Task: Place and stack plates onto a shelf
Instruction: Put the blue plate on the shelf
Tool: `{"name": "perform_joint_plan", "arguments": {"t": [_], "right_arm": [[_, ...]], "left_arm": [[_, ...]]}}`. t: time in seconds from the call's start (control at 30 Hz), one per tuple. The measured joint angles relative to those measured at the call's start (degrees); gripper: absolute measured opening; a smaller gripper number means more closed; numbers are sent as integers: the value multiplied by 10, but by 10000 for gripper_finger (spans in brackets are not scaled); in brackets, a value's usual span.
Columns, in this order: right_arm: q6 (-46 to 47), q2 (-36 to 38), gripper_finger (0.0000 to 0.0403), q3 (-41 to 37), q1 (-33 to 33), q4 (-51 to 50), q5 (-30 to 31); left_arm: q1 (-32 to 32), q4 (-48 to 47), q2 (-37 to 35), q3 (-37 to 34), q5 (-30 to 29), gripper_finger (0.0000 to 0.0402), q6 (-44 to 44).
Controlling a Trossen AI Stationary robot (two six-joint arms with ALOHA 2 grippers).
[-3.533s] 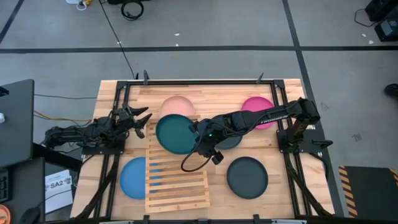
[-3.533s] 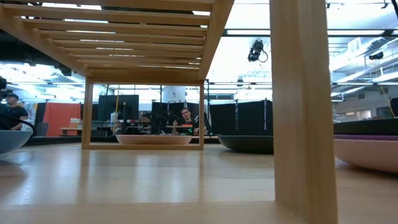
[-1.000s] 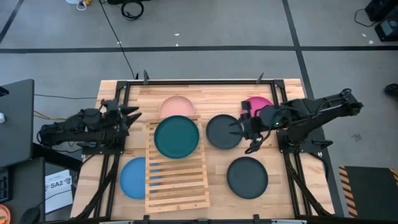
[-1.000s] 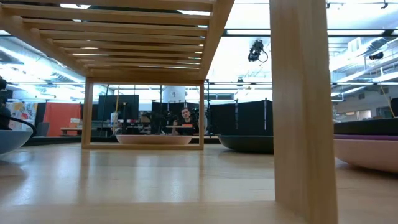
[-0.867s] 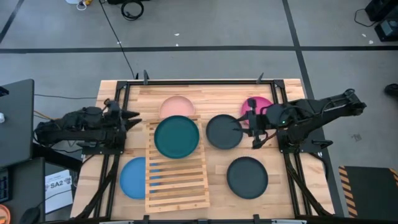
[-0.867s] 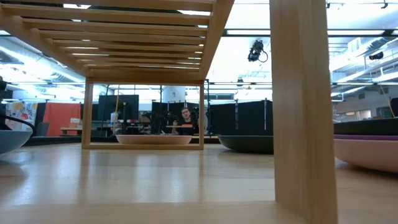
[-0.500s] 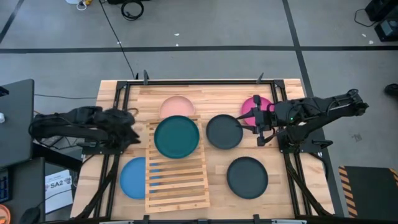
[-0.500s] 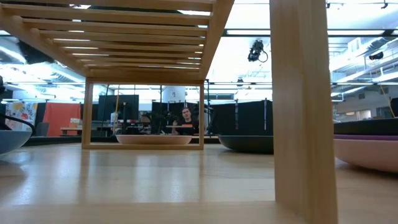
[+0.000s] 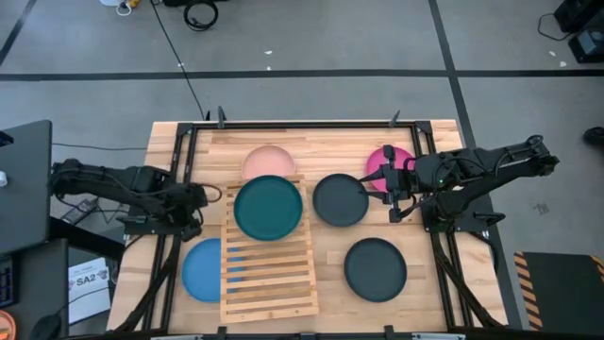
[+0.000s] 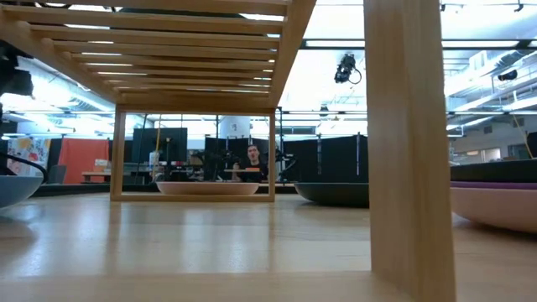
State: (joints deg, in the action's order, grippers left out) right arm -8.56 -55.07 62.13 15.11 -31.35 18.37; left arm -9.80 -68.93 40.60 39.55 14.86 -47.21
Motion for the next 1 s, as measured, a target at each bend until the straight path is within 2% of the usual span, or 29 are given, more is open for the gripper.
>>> {"name": "perform_joint_plan", "arguments": {"t": [0.33, 0.63, 0.8, 1.0], "right_arm": [[0, 0, 132, 0, 0, -9, 0], [-1, 0, 132, 0, 0, -18, 0], [0, 0, 132, 0, 0, -22, 0], [-1, 0, 132, 0, 0, -22, 0]], "left_arm": [[-180, 35, 15, -6, -48, 181, -174], [-335, 40, 94, -6, -48, 181, -367], [-389, 52, 152, -7, -53, 181, -423], [-423, 94, 220, -7, -85, 181, -437]]}}
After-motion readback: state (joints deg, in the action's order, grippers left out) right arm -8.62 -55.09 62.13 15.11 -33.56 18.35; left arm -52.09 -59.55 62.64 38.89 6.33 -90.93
